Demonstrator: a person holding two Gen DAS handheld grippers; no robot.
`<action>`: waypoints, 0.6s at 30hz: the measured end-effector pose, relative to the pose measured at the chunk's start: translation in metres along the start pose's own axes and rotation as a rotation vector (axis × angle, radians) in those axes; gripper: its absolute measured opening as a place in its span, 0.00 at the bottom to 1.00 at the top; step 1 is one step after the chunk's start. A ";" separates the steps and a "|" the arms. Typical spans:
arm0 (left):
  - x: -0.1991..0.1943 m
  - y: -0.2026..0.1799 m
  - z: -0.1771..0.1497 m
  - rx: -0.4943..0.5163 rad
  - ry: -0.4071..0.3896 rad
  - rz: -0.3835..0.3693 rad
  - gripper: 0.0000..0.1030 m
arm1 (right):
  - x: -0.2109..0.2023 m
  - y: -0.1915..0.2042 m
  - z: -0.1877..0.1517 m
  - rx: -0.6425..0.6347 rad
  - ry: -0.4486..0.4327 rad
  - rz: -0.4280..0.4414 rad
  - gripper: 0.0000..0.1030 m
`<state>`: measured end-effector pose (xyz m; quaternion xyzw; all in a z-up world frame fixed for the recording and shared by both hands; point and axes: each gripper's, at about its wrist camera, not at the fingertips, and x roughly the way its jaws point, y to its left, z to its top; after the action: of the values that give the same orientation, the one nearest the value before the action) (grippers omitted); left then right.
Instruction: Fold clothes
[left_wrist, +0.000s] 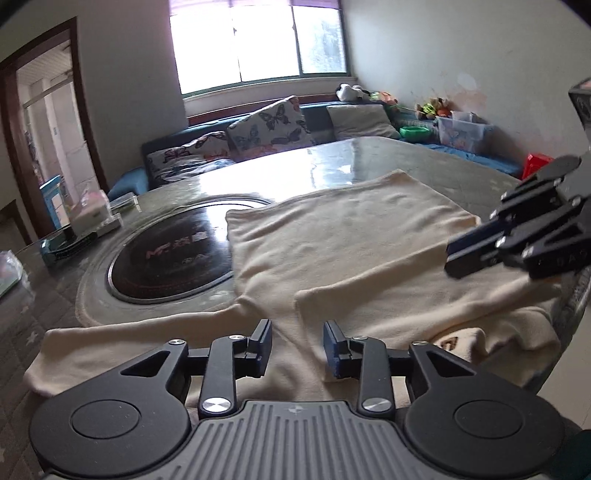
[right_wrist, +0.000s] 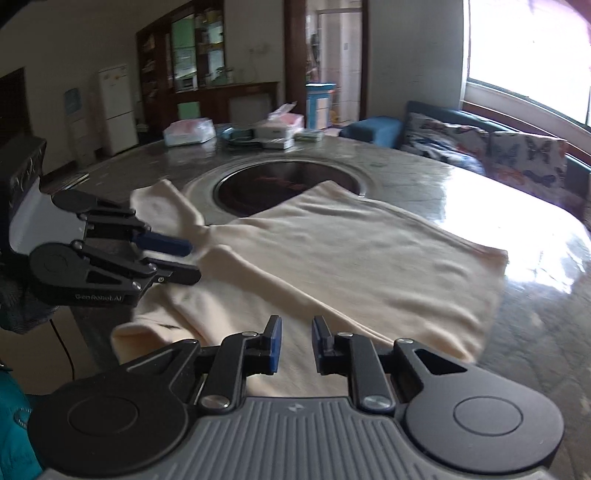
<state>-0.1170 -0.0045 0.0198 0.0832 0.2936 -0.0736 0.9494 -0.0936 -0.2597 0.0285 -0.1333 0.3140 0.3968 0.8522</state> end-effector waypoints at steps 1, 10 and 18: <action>-0.003 0.006 0.000 -0.021 -0.004 0.011 0.34 | 0.005 0.004 0.002 -0.006 0.005 0.017 0.16; -0.017 0.084 -0.015 -0.268 0.016 0.263 0.40 | 0.044 0.046 0.023 -0.119 0.054 0.148 0.16; -0.026 0.145 -0.032 -0.440 0.027 0.463 0.44 | 0.057 0.069 0.031 -0.173 0.062 0.178 0.17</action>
<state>-0.1284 0.1455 0.0247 -0.0587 0.2884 0.2110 0.9321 -0.1053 -0.1663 0.0170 -0.1900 0.3152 0.4922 0.7889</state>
